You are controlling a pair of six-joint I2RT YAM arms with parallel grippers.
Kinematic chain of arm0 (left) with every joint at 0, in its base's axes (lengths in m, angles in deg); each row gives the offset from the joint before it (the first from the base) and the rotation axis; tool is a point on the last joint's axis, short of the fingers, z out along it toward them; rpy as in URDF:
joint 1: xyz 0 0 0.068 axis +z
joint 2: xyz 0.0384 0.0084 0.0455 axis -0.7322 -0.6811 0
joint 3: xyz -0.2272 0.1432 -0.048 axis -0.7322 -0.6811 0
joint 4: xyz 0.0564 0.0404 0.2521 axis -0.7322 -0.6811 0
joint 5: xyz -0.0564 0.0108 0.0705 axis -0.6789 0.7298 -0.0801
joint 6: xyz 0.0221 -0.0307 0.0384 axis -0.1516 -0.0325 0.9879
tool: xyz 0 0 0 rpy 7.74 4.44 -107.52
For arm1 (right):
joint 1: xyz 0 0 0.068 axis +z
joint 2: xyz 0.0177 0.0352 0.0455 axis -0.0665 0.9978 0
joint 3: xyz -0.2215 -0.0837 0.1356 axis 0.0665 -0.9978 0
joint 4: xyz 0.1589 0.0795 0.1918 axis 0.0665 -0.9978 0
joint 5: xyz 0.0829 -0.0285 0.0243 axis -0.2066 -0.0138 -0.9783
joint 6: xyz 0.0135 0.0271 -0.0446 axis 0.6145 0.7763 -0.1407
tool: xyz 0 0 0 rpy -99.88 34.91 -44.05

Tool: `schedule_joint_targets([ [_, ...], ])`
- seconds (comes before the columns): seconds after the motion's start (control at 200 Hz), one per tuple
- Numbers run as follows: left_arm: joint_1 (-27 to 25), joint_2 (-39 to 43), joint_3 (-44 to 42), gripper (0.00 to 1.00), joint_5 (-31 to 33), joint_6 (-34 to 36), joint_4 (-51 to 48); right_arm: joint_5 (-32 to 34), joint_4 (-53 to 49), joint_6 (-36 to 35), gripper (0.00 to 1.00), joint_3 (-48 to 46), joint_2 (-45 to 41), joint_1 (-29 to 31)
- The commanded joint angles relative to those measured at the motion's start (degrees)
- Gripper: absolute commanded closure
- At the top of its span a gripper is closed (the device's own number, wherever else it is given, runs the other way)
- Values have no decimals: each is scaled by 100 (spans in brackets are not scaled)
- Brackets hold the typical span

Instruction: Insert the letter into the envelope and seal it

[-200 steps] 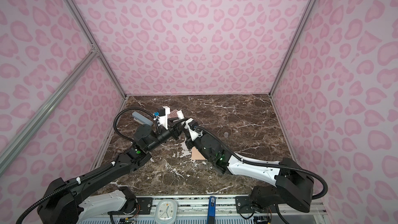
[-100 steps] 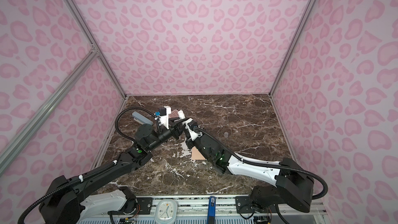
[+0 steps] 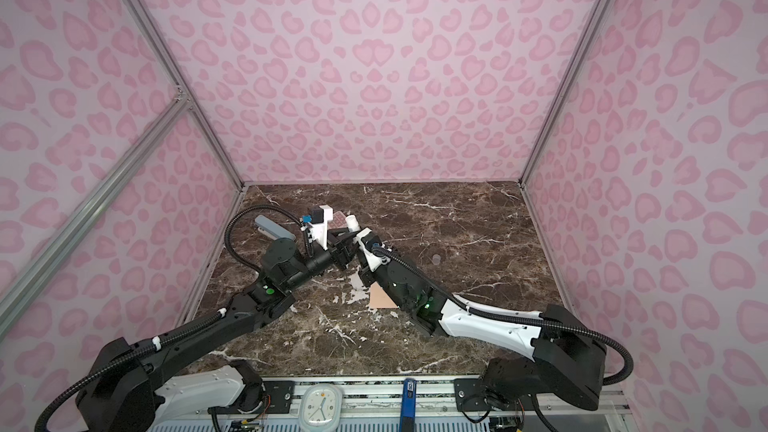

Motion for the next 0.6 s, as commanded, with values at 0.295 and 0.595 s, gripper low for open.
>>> schedule_joint_targets([
  [0.295,57,92,279,96,-276,214,-298,-655,-256,146,93,60,-273,-24],
  [0.595,494,-151,537,96,-2384,281,-443,-3493,-766,1037,97,296,-665,-534],
])
